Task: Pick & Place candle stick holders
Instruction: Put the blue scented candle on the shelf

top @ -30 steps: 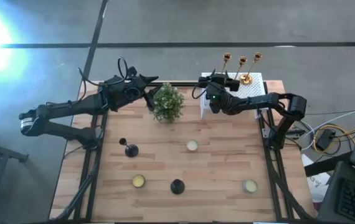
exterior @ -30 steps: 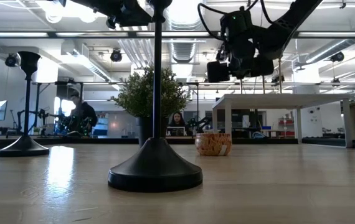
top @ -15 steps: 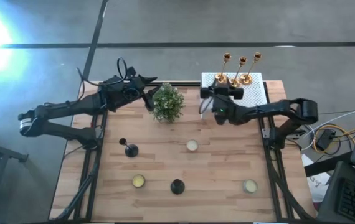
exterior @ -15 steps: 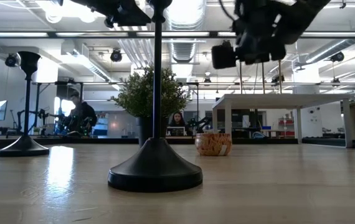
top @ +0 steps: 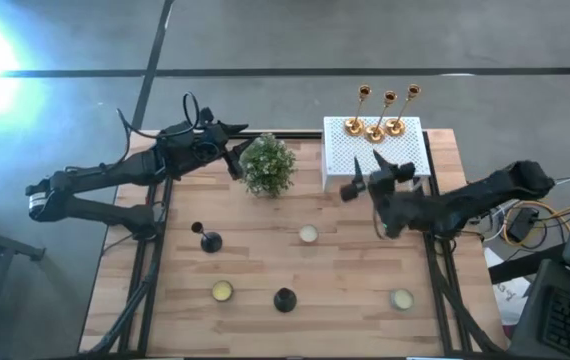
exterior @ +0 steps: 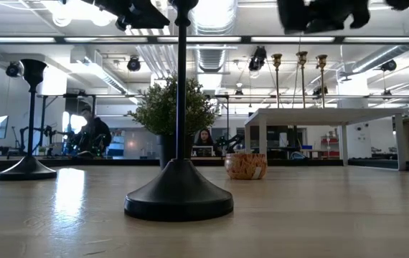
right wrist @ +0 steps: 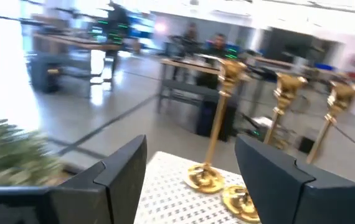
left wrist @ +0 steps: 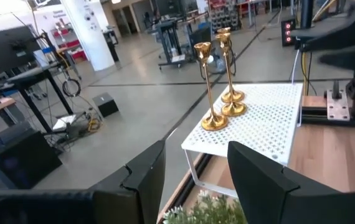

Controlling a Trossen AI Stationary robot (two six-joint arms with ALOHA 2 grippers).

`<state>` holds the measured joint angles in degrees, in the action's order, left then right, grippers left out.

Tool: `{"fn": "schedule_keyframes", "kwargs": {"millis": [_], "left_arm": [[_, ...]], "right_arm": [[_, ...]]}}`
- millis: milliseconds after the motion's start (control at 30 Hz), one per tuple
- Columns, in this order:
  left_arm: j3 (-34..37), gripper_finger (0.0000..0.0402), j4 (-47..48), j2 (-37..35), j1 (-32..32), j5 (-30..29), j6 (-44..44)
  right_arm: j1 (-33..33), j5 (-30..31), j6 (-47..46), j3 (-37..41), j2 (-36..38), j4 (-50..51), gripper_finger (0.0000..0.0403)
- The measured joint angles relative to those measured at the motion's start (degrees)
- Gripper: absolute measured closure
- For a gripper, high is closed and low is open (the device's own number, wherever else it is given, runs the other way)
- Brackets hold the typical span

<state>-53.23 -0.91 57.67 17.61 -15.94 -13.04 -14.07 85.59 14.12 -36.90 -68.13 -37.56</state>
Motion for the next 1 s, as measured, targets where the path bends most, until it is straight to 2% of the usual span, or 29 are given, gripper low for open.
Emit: {"fn": "schedule_keyframes", "kwargs": {"millis": [200,333,500,633,800,1000], "left_arm": [[0.0,0.0223,1.0,0.0,0.0,0.0,0.1],[0.0,0.0223,1.0,0.0,0.0,0.0,0.1],[0.0,0.0223,1.0,0.0,0.0,0.0,0.0],[0.0,0.0223,1.0,0.0,0.0,0.0,0.0],[0.0,0.0223,1.0,0.0,0.0,0.0,0.0],[0.0,0.0223,1.0,0.0,0.0,0.0,0.0]], "right_arm": [[-11.8,0.0,10.8,0.2,4.0,0.1,0.0169],[-18.9,1.1,16.5,-2.6,6.2,0.1,0.0174],[-27.3,4.4,27.3,-9.5,8.9,-0.1,0.0179],[-34.1,4.4,35.4,-18.4,10.2,-0.3,0.0180],[-42.6,4.4,34.0,-27.7,10.8,7.0,0.0180],[-49.5,4.4,28.1,-27.7,10.7,8.7,0.0180]]}}
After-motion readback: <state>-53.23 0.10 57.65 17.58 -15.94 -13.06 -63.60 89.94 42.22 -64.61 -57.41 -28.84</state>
